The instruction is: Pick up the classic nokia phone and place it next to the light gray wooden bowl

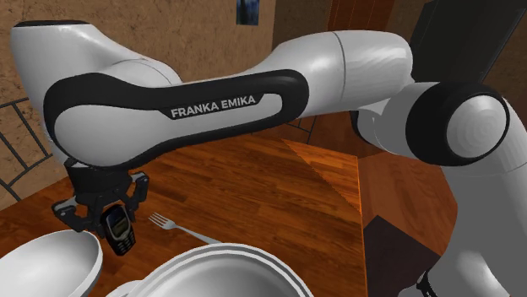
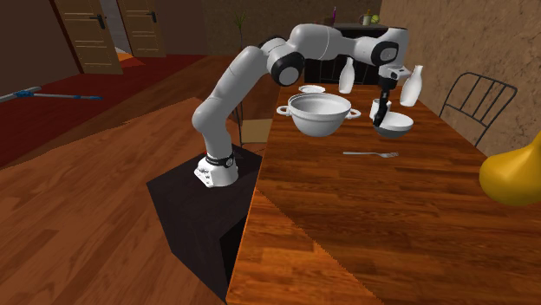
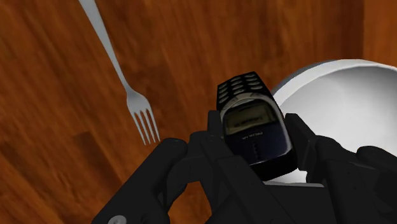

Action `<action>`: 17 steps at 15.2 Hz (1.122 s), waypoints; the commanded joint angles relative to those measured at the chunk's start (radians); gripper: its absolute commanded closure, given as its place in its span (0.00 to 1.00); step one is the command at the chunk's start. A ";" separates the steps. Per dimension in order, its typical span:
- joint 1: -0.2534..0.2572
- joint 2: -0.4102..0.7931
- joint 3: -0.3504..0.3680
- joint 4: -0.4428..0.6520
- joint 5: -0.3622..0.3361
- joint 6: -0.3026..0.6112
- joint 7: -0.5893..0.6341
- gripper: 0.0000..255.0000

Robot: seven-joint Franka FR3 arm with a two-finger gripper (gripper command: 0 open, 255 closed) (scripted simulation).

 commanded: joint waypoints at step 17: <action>-0.021 0.029 -0.013 -0.148 -0.021 0.170 0.023 1.00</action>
